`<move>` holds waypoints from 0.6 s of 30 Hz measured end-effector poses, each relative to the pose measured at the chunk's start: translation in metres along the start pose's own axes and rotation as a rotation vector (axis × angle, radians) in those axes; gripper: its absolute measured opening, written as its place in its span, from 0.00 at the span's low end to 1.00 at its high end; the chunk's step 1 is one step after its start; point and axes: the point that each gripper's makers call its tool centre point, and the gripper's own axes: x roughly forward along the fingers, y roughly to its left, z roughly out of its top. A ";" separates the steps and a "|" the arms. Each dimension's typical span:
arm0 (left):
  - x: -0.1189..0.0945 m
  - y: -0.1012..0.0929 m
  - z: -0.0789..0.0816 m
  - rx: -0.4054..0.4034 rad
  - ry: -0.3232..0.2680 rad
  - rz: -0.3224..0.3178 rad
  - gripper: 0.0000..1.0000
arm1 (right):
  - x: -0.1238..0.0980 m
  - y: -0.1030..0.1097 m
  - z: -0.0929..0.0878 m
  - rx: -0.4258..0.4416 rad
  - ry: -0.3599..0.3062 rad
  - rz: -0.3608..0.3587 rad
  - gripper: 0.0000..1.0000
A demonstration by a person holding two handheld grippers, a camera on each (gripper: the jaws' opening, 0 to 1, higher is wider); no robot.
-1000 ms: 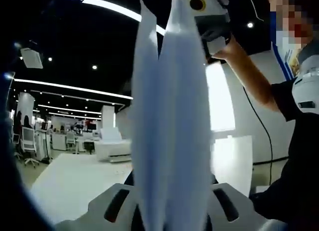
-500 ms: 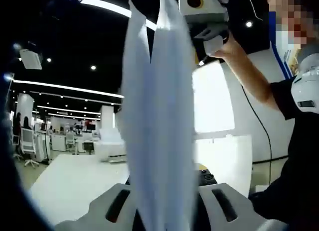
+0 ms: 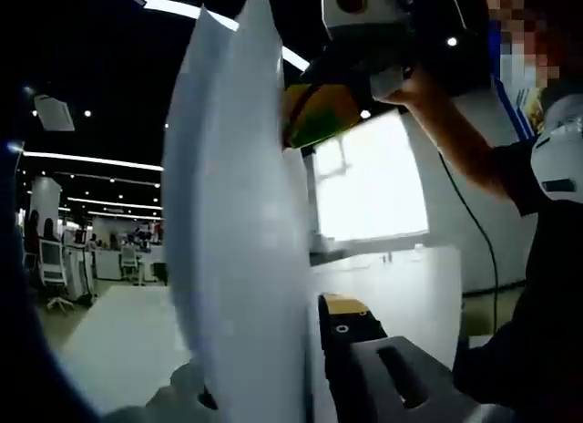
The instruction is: Organize the stack of printing papers by aligning and flattening the scattered papers on the table
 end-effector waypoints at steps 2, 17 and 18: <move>0.000 0.000 0.000 0.005 0.001 0.002 0.06 | 0.000 0.000 0.000 0.001 -0.001 0.000 0.00; -0.001 0.002 0.000 0.002 0.002 0.013 0.06 | -0.001 -0.004 0.002 -0.031 -0.034 -0.019 0.07; -0.001 0.002 0.000 0.002 0.001 0.013 0.06 | -0.001 -0.005 0.002 -0.036 -0.036 -0.023 0.09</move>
